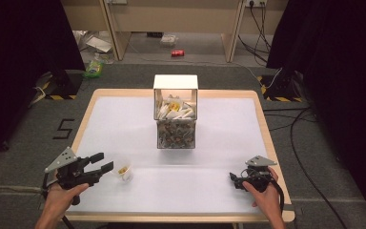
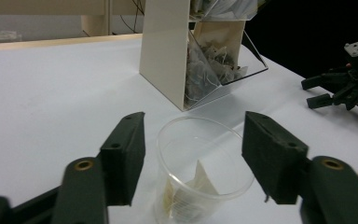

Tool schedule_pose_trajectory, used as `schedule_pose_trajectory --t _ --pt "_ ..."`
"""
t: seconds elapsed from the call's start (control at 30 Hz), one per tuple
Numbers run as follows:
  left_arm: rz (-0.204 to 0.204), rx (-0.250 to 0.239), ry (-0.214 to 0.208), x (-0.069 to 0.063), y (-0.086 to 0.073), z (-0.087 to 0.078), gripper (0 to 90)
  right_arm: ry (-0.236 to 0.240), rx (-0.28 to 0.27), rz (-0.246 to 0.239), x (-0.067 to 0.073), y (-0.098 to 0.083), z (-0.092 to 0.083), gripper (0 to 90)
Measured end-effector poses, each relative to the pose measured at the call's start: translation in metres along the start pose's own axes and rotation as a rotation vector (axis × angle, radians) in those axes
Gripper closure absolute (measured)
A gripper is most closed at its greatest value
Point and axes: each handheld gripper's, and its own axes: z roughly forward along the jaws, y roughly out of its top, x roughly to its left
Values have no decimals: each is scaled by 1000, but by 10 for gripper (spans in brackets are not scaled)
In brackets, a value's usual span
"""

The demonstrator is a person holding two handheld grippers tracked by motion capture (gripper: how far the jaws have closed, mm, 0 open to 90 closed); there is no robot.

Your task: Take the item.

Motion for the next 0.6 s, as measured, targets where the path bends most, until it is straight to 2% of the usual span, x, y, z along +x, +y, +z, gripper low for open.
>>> schedule_pose_trajectory --t 0.1,0.2,0.6 --pt "-16 6 30 3 0 -3 232 -1 -1 -1 0 0 0 111" --pt "-7 12 39 6 -1 -7 145 -3 -1 -1 0 0 0 111" --pt "12 38 78 16 -14 -18 147 -1 0 -1 0 0 0 111"
